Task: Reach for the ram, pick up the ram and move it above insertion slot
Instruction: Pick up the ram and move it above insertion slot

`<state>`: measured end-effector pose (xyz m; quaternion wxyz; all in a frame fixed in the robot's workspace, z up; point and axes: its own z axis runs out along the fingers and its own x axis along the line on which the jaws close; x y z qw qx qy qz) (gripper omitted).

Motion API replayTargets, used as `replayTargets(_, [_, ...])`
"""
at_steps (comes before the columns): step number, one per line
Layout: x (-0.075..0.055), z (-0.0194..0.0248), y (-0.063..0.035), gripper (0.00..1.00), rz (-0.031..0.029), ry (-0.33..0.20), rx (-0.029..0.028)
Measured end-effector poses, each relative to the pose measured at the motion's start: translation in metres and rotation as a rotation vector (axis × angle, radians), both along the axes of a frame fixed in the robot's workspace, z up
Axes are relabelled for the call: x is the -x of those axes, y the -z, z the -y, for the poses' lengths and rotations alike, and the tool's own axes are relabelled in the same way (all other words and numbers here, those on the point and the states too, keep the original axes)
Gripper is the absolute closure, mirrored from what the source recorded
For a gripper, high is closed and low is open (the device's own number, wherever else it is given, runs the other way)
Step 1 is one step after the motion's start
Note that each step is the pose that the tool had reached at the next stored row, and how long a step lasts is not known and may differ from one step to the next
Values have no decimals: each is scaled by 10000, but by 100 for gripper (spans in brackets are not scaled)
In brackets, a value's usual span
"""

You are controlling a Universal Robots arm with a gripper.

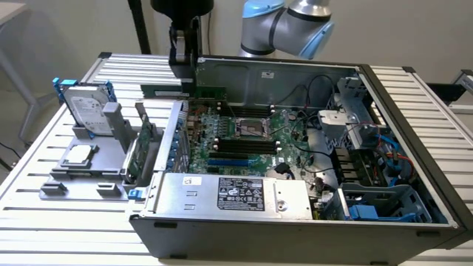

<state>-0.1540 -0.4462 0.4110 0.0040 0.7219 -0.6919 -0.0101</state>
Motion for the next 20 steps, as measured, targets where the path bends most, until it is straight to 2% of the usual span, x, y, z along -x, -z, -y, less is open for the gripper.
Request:
replayTargets(7, [-317, -52, 0, 87, -5, 1, -31])
replayTargets(11, [-483, -102, 7, 87, -8, 1, -35])
replayTargets(14, [-580, -166, 22, 87, -9, 0, -36])
replayTargets(20, [-711, -346, 71, 87, -9, 2, -36])
